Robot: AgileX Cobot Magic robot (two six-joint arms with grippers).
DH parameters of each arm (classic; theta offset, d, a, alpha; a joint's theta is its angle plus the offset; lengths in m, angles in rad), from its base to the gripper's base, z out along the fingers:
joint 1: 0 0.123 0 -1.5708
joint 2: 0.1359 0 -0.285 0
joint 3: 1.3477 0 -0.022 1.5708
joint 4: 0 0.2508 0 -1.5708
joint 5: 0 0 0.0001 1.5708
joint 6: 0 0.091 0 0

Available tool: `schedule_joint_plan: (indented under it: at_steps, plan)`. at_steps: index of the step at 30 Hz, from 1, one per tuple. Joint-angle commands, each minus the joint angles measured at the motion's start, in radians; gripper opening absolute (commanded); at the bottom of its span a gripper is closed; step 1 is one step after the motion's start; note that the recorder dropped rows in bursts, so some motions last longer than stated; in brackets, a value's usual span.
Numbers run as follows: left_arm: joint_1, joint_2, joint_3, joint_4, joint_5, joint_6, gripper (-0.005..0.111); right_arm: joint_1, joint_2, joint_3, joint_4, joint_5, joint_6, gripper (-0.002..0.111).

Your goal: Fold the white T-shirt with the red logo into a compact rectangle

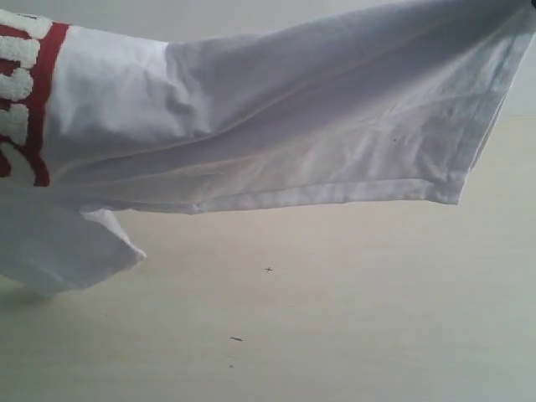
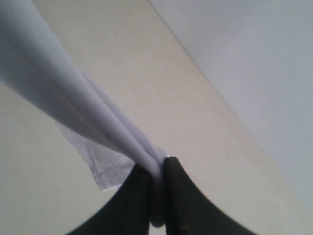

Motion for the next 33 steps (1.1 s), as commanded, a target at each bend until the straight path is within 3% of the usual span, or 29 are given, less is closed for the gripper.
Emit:
schedule_joint_plan:
  at_steps: [1,10,18,25,33]
  plan:
    - [0.001,-0.005,0.000,0.010,-0.007,0.005,0.000,-0.003,-0.007,0.031,0.031,0.019,0.050,0.000]
    - [0.001,0.210,0.000,-0.057,0.036,0.086,0.000,-0.003,0.131,0.064,-0.116,-0.018,0.364,0.000]
    - [0.001,0.529,0.000,-0.121,-0.040,0.244,0.000,-0.003,0.400,0.064,-0.143,-0.039,0.374,0.000]
    - [0.001,0.773,0.000,-0.116,-0.368,0.259,0.000,-0.003,0.595,0.064,-0.153,-0.380,0.254,0.000]
    - [0.001,0.935,0.000,-0.116,-0.751,0.261,0.000,0.014,0.659,0.064,0.032,-0.818,0.009,0.000]
